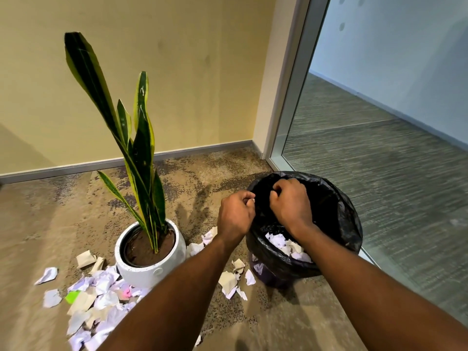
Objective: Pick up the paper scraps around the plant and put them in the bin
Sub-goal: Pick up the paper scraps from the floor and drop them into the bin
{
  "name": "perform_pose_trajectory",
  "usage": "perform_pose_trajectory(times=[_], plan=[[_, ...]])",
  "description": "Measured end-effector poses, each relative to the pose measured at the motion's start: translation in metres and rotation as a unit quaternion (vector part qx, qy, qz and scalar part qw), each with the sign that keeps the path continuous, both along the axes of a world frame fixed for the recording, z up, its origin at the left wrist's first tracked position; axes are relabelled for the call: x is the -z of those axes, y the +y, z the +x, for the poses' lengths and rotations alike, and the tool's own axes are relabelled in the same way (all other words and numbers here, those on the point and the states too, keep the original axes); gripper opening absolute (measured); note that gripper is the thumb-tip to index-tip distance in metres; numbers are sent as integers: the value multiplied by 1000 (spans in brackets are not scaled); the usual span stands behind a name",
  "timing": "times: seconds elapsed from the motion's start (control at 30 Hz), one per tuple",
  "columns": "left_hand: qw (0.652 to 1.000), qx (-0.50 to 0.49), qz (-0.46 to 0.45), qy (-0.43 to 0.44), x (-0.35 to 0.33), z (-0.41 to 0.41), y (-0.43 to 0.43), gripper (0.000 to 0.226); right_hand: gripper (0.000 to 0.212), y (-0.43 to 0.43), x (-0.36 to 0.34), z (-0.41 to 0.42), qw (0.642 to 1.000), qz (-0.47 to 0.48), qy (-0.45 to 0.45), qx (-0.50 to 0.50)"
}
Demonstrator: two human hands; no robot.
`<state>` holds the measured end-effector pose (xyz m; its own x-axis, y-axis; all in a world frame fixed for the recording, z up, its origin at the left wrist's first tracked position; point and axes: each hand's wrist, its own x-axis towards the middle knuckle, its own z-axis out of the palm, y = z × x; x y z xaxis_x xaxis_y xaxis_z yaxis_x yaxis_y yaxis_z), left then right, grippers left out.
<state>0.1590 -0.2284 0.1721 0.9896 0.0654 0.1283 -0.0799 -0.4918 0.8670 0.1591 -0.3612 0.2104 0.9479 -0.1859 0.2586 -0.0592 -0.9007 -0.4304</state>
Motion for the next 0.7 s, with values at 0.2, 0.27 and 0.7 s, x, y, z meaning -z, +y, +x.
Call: perform_pose_trajectory(times=[0.2,0.27,0.7], plan=[[999,-26,10,-31,11,-6,32,14,29,68,-2,-4,977,40,-89,-187],[997,-39,59,-34,21,-9,46,11,32,93,8,-7,969,35,-76,-231],[967,42,127,218,180,-57,80,37,31,74,179,-26,960,-44,258,-102]])
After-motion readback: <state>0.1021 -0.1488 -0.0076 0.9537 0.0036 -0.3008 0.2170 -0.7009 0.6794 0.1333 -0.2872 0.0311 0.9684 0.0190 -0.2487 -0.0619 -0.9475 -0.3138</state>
